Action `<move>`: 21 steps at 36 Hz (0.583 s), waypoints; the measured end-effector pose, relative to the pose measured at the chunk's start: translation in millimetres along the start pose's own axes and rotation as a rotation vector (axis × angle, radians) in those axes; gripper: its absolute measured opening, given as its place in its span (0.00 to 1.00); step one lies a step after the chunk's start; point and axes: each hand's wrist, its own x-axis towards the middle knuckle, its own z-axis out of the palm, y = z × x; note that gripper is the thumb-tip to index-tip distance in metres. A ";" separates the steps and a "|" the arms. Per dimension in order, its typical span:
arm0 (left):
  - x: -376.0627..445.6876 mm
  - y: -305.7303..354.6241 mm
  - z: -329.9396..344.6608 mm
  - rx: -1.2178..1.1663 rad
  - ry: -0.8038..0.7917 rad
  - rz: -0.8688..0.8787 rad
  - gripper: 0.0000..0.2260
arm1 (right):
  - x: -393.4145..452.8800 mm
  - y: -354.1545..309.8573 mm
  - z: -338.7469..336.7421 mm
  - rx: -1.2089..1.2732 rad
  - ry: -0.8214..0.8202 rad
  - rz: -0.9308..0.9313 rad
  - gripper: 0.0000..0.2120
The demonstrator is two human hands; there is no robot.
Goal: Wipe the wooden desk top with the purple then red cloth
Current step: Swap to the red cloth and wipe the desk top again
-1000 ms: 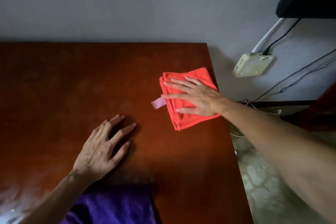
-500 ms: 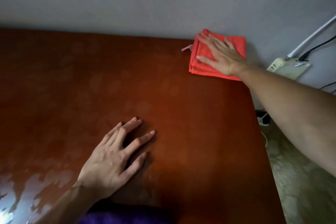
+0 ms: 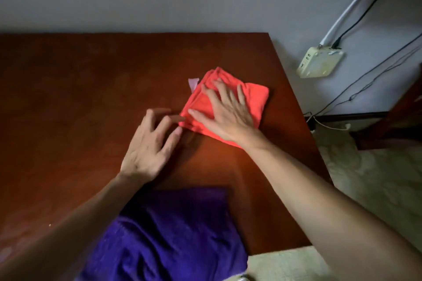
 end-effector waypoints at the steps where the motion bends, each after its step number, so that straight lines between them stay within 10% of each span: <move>1: -1.1 0.1 -1.3 -0.028 0.065 -0.029 0.16 | -13.7 -6.2 2.5 -0.008 -0.003 -0.020 0.45; 5: -9.6 1.3 -10.2 -0.031 0.227 -0.181 0.15 | -70.8 -28.6 8.7 -0.008 -0.042 -0.143 0.42; 12: -29.6 -34.6 -56.4 0.251 -0.167 0.029 0.22 | -88.7 -5.2 -4.2 -0.123 -0.138 -0.513 0.35; 21: -52.9 -62.7 -62.5 0.307 -0.228 -0.025 0.27 | -5.8 20.8 -22.3 -0.143 -0.302 -0.767 0.31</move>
